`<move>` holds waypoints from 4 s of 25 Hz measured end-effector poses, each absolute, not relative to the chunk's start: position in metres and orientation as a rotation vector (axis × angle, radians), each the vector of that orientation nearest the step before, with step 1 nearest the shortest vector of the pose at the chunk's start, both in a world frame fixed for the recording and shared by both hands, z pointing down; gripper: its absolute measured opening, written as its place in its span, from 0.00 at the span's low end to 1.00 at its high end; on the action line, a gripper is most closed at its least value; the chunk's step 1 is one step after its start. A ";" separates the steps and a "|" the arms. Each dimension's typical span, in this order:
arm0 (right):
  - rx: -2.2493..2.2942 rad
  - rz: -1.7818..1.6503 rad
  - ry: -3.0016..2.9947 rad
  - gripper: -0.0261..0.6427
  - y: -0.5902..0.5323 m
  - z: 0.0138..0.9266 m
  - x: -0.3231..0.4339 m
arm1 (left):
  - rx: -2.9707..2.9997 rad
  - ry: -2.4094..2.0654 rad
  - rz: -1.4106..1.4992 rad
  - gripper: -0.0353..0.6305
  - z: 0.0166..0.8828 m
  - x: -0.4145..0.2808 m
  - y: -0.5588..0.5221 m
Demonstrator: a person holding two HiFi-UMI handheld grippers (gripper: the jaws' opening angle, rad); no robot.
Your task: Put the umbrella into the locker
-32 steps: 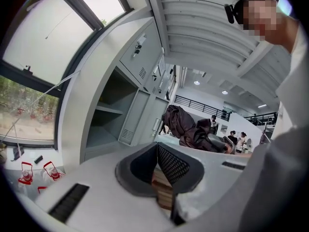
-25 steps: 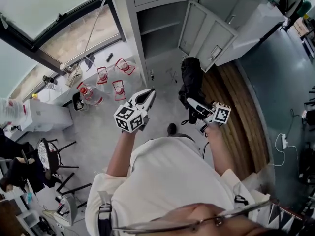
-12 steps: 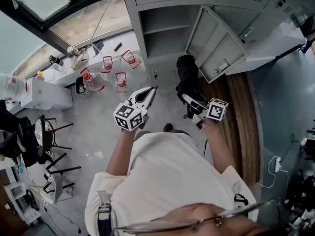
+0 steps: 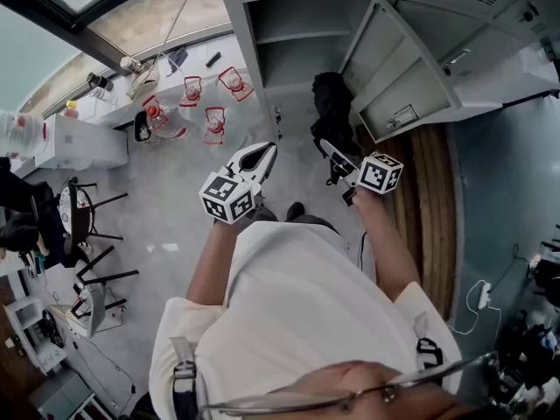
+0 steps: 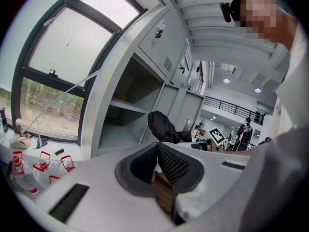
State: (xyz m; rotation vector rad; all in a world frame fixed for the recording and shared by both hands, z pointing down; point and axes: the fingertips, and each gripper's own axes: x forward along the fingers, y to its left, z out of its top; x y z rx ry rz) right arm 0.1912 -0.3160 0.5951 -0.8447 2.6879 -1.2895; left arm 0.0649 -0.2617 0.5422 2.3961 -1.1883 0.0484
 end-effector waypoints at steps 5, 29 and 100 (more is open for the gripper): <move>-0.989 -1.274 2.698 0.37 -0.340 0.613 0.187 | 2.392 -1.186 0.060 0.06 0.547 0.056 -0.271; -1.982 -0.629 3.005 0.37 -0.475 0.680 0.160 | 2.497 -1.058 0.065 0.06 0.539 0.010 -0.329; -2.025 -0.010 3.197 0.46 -0.495 0.644 0.138 | 2.598 -0.884 0.165 0.06 0.565 -0.009 -0.374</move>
